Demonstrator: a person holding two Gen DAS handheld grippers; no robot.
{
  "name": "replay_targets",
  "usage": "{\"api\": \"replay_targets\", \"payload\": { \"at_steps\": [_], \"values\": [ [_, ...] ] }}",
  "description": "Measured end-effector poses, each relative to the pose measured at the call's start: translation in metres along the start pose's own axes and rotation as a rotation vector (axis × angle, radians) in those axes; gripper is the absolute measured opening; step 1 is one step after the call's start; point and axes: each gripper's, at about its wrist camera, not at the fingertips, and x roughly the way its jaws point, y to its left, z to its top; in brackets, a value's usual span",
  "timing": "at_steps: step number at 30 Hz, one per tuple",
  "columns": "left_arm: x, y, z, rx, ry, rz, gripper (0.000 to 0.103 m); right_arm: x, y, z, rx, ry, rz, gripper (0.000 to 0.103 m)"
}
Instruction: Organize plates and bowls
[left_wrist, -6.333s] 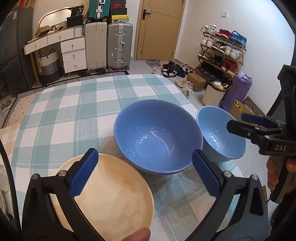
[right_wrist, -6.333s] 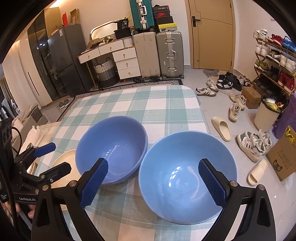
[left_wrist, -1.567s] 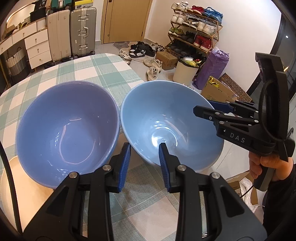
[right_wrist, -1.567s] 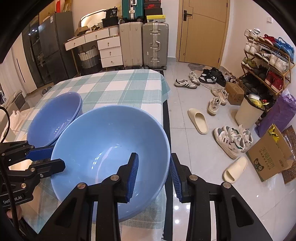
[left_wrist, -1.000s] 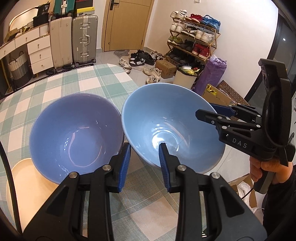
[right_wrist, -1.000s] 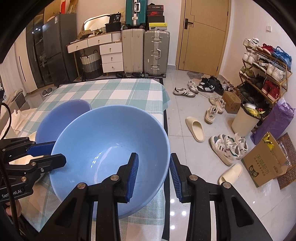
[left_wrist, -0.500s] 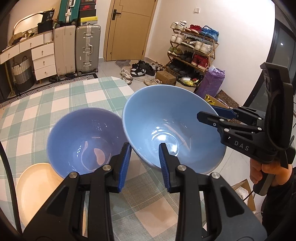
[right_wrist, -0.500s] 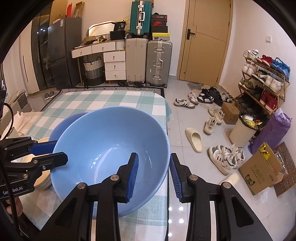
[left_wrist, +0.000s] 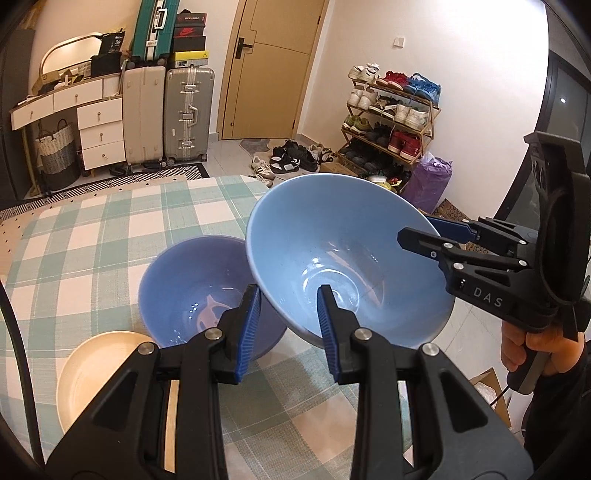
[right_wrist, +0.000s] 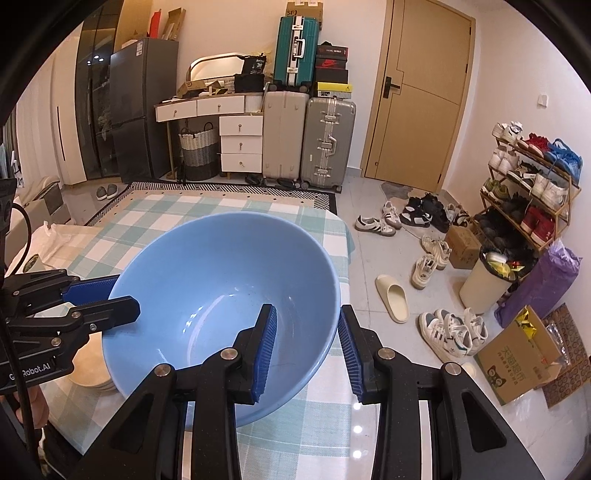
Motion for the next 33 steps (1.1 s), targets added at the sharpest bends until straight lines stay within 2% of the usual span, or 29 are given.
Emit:
{"api": "replay_targets", "payload": {
  "at_steps": [14, 26, 33],
  "values": [
    [-0.051, 0.035, 0.000, -0.036, -0.038, 0.057, 0.027, 0.001, 0.044, 0.024, -0.039, -0.018, 0.036, 0.035],
    [-0.054, 0.072, 0.005, -0.074, -0.044, 0.114, 0.027, 0.024, 0.078, 0.038, -0.057, -0.014, 0.081, 0.035],
    [-0.040, 0.095, 0.006, -0.097, -0.042, 0.138, 0.027, 0.045, 0.090, 0.041, -0.070, 0.007, 0.095, 0.035]
  ]
}}
